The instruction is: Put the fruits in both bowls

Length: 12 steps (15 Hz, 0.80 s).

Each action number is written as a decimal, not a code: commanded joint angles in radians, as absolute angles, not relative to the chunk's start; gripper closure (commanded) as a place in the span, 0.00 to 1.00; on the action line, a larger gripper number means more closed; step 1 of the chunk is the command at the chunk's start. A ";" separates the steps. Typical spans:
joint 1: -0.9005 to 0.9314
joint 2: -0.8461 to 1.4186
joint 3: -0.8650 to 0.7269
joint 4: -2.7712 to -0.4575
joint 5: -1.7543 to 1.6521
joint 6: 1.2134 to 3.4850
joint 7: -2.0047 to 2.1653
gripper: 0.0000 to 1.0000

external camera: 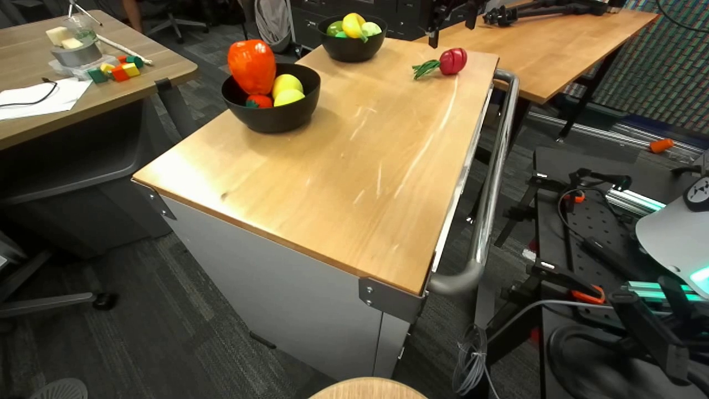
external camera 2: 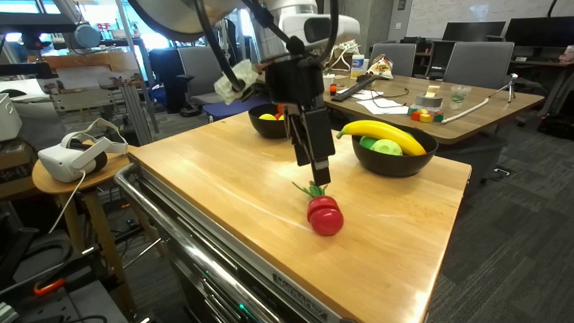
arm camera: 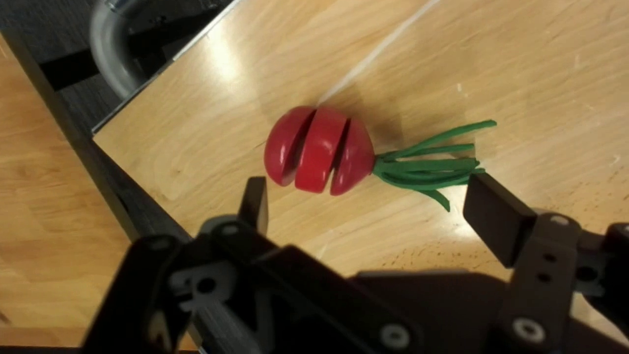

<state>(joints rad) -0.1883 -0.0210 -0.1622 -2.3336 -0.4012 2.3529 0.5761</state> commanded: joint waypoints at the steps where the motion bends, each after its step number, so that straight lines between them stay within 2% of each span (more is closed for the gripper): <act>1: -0.202 0.016 -0.187 -2.364 -0.376 2.516 0.585 0.00; 9: -0.203 0.076 -0.247 -2.433 -0.376 2.604 0.575 0.00; 10: -0.202 0.079 -0.251 -2.441 -0.374 2.613 0.575 0.23; 12: -0.200 0.080 -0.256 -2.454 -0.370 2.635 0.580 0.32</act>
<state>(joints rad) -0.2010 0.0854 -0.2438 -2.4237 -0.3906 2.5810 0.5798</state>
